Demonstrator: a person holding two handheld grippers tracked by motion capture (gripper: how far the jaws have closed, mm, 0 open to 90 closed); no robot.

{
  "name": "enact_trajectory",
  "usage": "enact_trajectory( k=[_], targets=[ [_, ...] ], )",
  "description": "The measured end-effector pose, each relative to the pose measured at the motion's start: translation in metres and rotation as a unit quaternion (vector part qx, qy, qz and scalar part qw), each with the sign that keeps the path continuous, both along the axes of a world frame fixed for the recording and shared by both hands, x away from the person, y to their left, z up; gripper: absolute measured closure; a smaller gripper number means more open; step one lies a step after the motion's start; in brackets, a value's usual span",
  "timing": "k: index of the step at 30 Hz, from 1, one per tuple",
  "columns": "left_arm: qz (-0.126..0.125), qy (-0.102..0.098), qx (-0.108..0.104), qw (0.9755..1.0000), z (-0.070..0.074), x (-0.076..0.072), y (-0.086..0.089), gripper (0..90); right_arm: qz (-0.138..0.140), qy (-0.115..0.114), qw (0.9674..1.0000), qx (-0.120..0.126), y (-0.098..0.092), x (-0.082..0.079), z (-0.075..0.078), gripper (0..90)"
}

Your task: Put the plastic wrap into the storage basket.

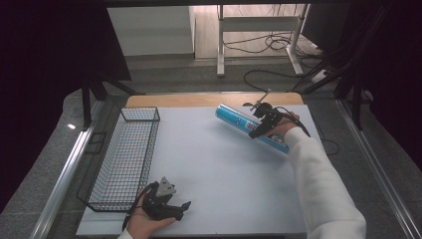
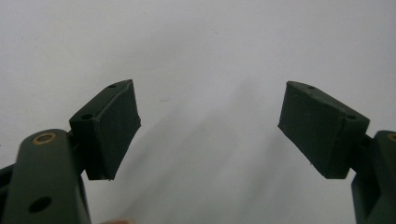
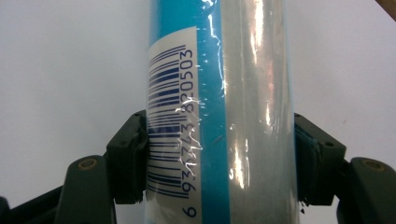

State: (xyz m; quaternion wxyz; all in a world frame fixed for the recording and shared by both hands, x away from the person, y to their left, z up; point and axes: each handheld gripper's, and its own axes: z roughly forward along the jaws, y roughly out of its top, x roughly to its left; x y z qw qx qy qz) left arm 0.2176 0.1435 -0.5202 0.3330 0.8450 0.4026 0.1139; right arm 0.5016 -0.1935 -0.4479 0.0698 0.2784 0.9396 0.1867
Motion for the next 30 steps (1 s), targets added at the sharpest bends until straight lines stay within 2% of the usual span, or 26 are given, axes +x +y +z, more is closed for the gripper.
enact_trajectory(
  k=[4, 5, 7, 10, 11, 12, 15, 17, 19, 20, 22, 26, 28, 30],
  targets=[
    [0.002, 0.001, -0.004, 1.0, 0.0, 0.0, 0.0, 20.0, -0.02, 0.001, 0.9996, 0.021, 0.002, -0.016, 0.007, 32.6],
    [0.002, 0.001, -0.006, 1.0, 0.001, 0.0, 0.0, 20.0, -0.027, 0.006, 0.999, 0.036, 0.003, -0.024, 0.009, 32.6],
    [0.002, 0.002, -0.007, 1.0, 0.001, 0.0, 0.0, 20.0, -0.035, 0.012, 0.9984, 0.043, 0.004, -0.029, 0.009, 32.6],
    [0.001, 0.003, -0.009, 1.0, 0.001, 0.0, 0.0, 20.0, -0.039, 0.019, 0.997, 0.065, 0.005, -0.043, 0.011, 32.6],
    [0.002, 0.003, -0.012, 0.9999, 0.001, 0.0, 0.0, 20.0, -0.04, 0.024, 0.9957, 0.08, 0.006, -0.054, 0.012, 32.5],
    [0.002, 0.003, -0.012, 0.9999, 0.001, 0.0, 0.0, 19.9, -0.04, 0.024, 0.9957, 0.08, 0.006, -0.054, 0.012, 32.5],
    [0.006, 0.004, -0.02, 0.9998, 0.002, 0.001, 0.0, 19.9, -0.041, 0.03, 0.9937, 0.1, 0.006, -0.07, 0.013, 32.6],
    [0.009, 0.004, -0.028, 0.9996, 0.002, 0.001, 0.0, 19.9, -0.042, 0.031, 0.9921, 0.114, 0.006, -0.081, 0.013, 32.5],
    [0.013, 0.004, -0.035, 0.9993, 0.003, 0.002, 0.0, 19.6, -0.048, 0.036, 0.9884, 0.139, 0.005, -0.097, 0.014, 32.5],
    [0.016, 0.004, -0.04, 0.9991, 0.004, 0.002, 0.0, 19.6, -0.048, 0.036, 0.9884, 0.139, 0.005, -0.097, 0.014, 32.5],
    [0.02, 0.006, -0.053, 0.9983, 0.006, 0.003, 0.0, 19.2, -0.055, 0.041, 0.9845, 0.161, 0.005, -0.109, 0.015, 32.5],
    [0.027, 0.016, -0.093, 0.9952, 0.011, 0.005, 0.002, 18.4, -0.059, 0.056, 0.9784, 0.19, 0.004, -0.129, 0.013, 32.4],
    [0.029, 0.022, -0.115, 0.9926, 0.014, 0.007, 0.003, 17.6, -0.055, 0.052, 0.9778, 0.196, 0.004, -0.137, 0.011, 32.4],
    [0.025, 0.035, -0.146, 0.9883, 0.016, 0.009, 0.003, 16.9, -0.056, 0.054, 0.9763, 0.202, 0.005, -0.145, 0.009, 32.4]
  ],
)
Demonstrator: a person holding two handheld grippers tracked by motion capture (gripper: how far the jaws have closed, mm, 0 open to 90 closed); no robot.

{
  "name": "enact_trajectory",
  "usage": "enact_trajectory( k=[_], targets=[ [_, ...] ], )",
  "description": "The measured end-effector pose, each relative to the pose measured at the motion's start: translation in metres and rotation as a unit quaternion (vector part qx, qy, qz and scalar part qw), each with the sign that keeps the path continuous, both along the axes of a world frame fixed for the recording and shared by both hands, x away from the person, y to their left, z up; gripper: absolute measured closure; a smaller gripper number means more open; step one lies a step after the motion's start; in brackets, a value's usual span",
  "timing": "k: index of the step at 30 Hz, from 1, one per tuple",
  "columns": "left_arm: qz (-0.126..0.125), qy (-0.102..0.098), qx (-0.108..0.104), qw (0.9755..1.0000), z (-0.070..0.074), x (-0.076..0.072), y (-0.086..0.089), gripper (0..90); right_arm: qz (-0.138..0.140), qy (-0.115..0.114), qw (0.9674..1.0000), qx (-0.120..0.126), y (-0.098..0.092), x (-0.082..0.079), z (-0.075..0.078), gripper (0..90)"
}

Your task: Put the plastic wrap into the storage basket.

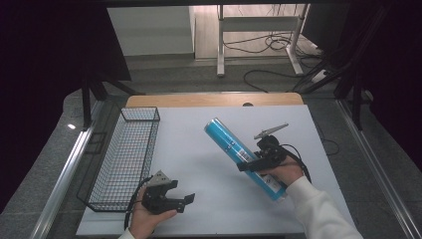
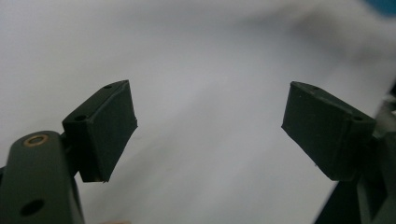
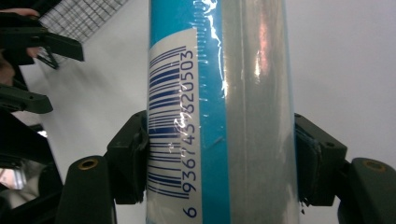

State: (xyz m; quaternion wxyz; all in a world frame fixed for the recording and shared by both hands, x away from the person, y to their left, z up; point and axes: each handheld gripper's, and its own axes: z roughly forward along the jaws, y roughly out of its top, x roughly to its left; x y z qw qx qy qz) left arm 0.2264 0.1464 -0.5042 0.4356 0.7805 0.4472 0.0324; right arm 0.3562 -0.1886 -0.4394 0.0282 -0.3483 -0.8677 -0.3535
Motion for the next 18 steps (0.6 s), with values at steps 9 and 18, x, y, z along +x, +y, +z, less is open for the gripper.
enact_trajectory(
  k=[9, 18],
  targets=[
    [-0.009, 0.022, -0.101, 0.9946, 0.011, 0.016, -0.013, 11.3, -0.012, 0.005, 0.9988, 0.047, 0.005, -0.03, -0.013, 32.4],
    [-0.009, 0.057, -0.211, 0.9758, 0.012, 0.045, -0.024, 7.0, -0.015, 0.007, 0.9967, 0.08, 0.016, -0.047, -0.018, 32.4]
  ],
)
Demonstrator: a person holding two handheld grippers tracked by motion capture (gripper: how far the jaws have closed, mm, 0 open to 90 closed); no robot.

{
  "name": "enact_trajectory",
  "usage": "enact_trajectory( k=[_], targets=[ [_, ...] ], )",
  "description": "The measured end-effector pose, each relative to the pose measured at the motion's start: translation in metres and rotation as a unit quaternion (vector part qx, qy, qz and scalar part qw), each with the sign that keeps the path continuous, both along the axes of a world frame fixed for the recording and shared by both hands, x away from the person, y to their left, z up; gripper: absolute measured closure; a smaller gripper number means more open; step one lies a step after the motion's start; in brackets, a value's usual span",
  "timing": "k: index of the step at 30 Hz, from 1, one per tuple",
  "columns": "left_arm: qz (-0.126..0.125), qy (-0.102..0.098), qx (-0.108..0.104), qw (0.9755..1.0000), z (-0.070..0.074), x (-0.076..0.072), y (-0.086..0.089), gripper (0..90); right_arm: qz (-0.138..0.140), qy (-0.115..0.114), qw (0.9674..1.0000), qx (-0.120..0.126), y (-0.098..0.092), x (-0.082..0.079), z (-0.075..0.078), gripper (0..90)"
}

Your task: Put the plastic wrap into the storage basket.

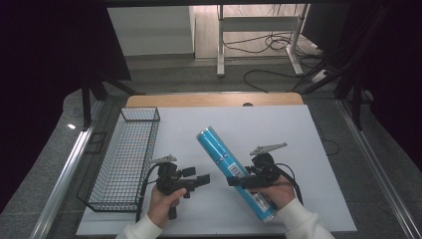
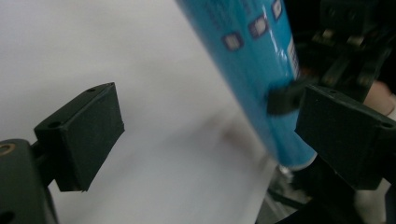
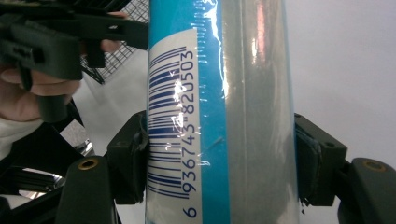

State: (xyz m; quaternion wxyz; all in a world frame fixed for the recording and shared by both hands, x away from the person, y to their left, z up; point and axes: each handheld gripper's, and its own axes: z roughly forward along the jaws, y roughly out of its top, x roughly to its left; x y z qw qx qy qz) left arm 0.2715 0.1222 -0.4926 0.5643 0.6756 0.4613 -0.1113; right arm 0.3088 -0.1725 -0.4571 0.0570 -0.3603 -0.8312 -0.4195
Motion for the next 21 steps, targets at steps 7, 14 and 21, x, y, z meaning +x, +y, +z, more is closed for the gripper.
enact_trajectory(
  k=[7, 14, 21],
  targets=[
    [-0.005, 0.019, -0.075, 0.997, -0.002, 0.021, -0.009, 8.0, -0.005, 0.002, 0.9996, 0.027, 0.014, -0.009, -0.01, 32.4],
    [-0.019, 0.036, -0.096, 0.9946, -0.003, 0.029, -0.02, 11.2, -0.005, -0.003, 0.9988, 0.049, 0.026, -0.014, -0.009, 32.4],
    [-0.035, 0.032, -0.117, 0.992, -0.003, 0.029, -0.021, 25.7, 0.005, -0.01, 0.9984, 0.056, 0.039, -0.019, -0.008, 32.4]
  ],
)
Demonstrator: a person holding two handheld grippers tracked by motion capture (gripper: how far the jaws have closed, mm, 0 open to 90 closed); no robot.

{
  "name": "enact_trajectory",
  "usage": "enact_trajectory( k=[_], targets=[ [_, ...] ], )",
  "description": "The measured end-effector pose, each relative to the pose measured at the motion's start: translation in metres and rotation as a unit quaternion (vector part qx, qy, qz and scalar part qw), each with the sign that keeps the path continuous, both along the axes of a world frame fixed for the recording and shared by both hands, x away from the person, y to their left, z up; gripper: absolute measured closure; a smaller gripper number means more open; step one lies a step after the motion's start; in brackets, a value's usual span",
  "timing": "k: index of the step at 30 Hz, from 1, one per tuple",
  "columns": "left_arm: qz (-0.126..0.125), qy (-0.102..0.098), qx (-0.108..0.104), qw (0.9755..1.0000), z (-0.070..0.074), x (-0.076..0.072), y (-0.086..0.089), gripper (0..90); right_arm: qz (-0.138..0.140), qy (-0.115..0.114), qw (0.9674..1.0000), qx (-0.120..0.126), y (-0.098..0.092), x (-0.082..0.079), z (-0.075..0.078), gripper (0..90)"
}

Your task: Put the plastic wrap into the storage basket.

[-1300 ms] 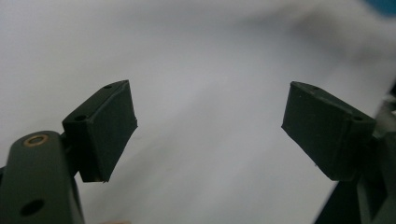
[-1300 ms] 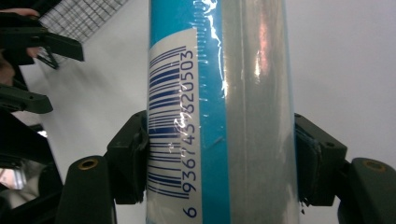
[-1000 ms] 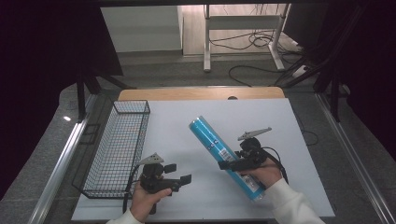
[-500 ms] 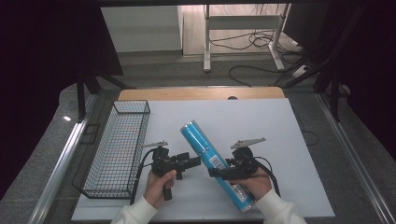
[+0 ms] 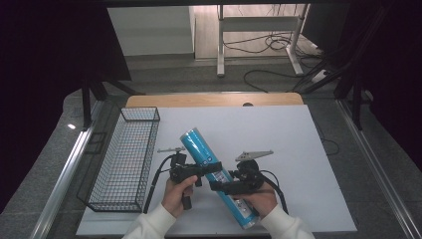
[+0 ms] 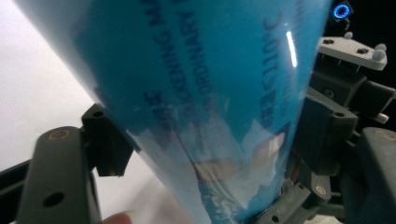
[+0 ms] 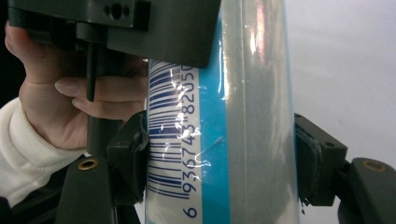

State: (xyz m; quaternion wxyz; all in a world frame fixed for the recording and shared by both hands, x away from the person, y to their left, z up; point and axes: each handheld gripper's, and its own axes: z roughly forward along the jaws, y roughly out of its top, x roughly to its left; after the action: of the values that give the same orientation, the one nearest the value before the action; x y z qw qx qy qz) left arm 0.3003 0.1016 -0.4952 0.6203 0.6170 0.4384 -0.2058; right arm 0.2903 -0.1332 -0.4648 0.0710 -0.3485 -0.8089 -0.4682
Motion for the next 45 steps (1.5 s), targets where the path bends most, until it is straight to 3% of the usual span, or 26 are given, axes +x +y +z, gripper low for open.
enact_trajectory(
  k=[4, 9, 13, 14, 15, 19, 23, 25, 32, 39, 45],
  targets=[
    [-0.003, 0.003, -0.009, 1.0, 0.001, 0.0, 0.003, 29.2, 0.002, 0.007, 0.9999, 0.012, 0.002, 0.0, -0.001, 32.0],
    [-0.006, -0.005, 0.001, 1.0, 0.004, 0.0, 0.005, 31.0, 0.005, 0.016, 0.9997, 0.019, 0.004, 0.001, -0.005, 30.5],
    [-0.007, -0.006, -0.001, 1.0, 0.01, 0.0, 0.01, 31.7, 0.007, 0.016, 0.999, 0.041, 0.004, 0.001, -0.002, 21.2],
    [-0.007, -0.005, 0.0, 1.0, 0.011, 0.001, 0.013, 31.8, 0.004, -0.007, 0.9992, 0.039, 0.003, -0.003, 0.006, 11.8],
    [-0.008, -0.005, 0.004, 0.9999, 0.012, 0.001, 0.016, 31.8, 0.004, -0.007, 0.9992, 0.039, 0.003, -0.003, 0.006, 11.8],
    [-0.013, -0.02, 0.015, 0.9996, 0.023, -0.001, 0.025, 31.9, 0.006, -0.047, 0.9981, 0.04, -0.011, -0.011, 0.025, 6.8],
    [-0.017, -0.018, 0.017, 0.9996, 0.037, -0.002, 0.037, 31.9, -0.006, -0.067, 0.9962, 0.055, -0.033, -0.015, 0.04, 6.7],
    [-0.014, -0.017, 0.029, 0.9994, 0.045, -0.003, 0.044, 32.0, -0.019, -0.064, 0.9958, 0.063, -0.05, -0.014, 0.044, 7.1],
    [0.003, -0.016, 0.07, 0.9974, 0.069, -0.004, 0.069, 32.0, -0.077, -0.069, 0.994, 0.035, -0.096, -0.01, 0.027, 9.2],
    [0.019, -0.017, 0.099, 0.9948, 0.089, -0.002, 0.093, 32.0, -0.094, -0.054, 0.9939, 0.022, -0.108, -0.004, 0.016, 9.6],
    [0.01, -0.002, 0.105, 0.9944, 0.103, 0.004, 0.117, 32.1, -0.103, -0.047, 0.9934, 0.017, -0.11, 0.0, 0.011, 10.2]
  ],
)
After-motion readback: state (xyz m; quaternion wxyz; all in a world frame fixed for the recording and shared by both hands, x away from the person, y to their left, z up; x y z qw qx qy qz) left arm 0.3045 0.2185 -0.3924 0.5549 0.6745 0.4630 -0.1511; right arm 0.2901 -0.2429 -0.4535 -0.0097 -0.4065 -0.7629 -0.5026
